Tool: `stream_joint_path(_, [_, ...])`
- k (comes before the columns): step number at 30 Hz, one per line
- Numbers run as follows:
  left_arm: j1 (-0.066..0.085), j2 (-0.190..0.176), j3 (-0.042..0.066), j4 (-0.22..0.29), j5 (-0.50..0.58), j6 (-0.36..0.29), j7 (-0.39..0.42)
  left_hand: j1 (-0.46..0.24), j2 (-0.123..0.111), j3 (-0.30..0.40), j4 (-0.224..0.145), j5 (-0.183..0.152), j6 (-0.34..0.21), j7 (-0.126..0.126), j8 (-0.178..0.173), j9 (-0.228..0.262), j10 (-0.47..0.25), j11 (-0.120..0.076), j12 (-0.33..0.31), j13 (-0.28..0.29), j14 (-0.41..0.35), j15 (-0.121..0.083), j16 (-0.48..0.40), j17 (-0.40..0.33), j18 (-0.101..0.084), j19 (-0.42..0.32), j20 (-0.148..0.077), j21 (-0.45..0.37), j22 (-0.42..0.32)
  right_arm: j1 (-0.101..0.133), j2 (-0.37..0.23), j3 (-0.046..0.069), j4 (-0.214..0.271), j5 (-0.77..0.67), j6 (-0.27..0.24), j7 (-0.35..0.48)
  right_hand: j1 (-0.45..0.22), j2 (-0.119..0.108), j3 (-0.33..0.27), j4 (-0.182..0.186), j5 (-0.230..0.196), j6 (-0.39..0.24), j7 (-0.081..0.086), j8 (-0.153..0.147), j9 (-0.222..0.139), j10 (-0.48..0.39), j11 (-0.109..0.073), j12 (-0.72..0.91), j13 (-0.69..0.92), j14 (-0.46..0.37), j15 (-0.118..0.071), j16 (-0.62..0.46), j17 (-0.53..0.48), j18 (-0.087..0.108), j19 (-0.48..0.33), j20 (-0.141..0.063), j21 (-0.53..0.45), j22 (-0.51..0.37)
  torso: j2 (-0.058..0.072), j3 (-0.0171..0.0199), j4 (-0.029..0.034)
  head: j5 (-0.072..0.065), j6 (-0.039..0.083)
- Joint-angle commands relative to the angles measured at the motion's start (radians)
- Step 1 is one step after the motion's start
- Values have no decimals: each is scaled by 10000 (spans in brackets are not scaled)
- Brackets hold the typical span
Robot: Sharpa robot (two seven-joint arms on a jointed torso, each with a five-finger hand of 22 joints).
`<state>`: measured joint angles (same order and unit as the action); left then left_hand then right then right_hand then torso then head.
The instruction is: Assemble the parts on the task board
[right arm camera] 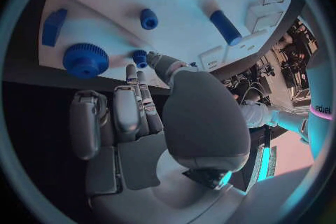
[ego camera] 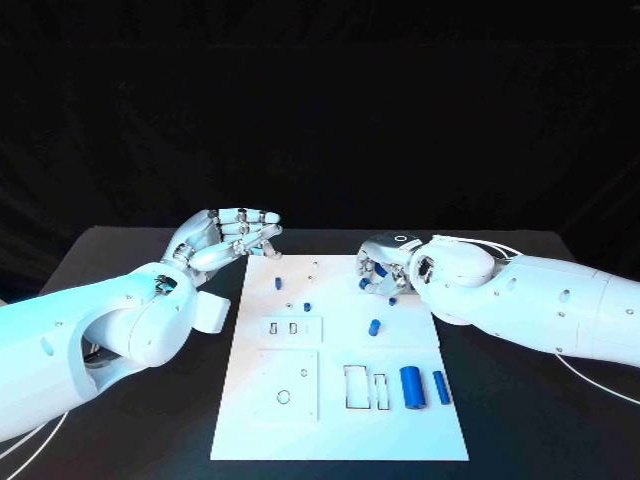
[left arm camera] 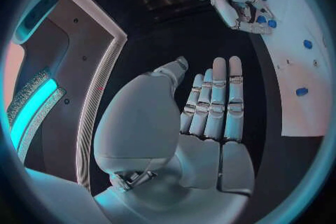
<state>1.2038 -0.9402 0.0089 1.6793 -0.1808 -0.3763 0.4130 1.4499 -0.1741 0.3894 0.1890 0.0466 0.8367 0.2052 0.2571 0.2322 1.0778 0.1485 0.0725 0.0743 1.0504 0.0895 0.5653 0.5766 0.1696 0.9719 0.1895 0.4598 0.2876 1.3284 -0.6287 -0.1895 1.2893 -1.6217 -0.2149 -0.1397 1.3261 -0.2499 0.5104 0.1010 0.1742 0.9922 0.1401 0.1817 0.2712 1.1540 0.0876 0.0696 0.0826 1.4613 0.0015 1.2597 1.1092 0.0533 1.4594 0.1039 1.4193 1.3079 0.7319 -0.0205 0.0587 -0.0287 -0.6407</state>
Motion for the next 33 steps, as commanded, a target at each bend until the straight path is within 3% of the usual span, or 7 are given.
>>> stream_joint_path(1, [27,7,10,20,-27,221,26,-95,-34,12,35,22,-9,34,-53,9,-45,27,-46,1,-72,-25,78,18,60,-86,-20,68,20,-14,45,4,-37,-95,159,-16,-5,88,-12,72,5,25,10,54,15,33,-22,61,20,365,0,60,-14,-56,26,10,46,437,14,-2,-6,19,-10])
stream_joint_path(11, [33,1,10,36,11,281,22,-142,-22,-7,73,21,-11,41,-60,13,-53,33,-45,3,-94,-15,111,44,57,-118,-15,104,51,-82,158,4,-115,-40,250,9,43,342,116,135,21,304,-17,274,209,239,-60,164,110,343,-26,148,-52,-65,38,-3,94,523,27,-5,13,31,-17])
stream_joint_path(21, [36,-11,9,25,16,269,-42,-158,-7,-12,91,21,-8,48,-63,16,-57,36,-44,3,-104,-13,131,59,57,-135,-12,124,68,-103,211,3,-177,32,8,-158,261,631,471,13,18,487,-67,507,496,557,-145,273,219,328,-88,257,-86,-74,50,-50,139,610,52,1,-20,73,-37])
stream_joint_path(29, [37,-18,9,17,15,245,-84,-147,14,-4,91,22,-5,54,-64,18,-59,39,-43,4,-112,-14,147,70,59,-147,-12,144,83,-106,172,13,88,-228,-597,-403,442,701,625,-260,-6,588,-133,713,772,822,-246,381,360,325,-172,329,-119,-120,154,-127,289,842,66,11,-27,69,-3])
stream_joint_path(33, [37,-2,9,-32,15,246,-86,-147,14,-4,91,22,-5,54,-64,18,-59,39,-43,4,-112,-14,147,70,59,-147,-12,144,83,-103,252,87,250,-331,-1079,-531,435,655,629,-313,-47,604,-138,752,831,843,-250,384,384,323,-179,341,-129,-126,165,-137,306,870,54,2,-35,66,36])
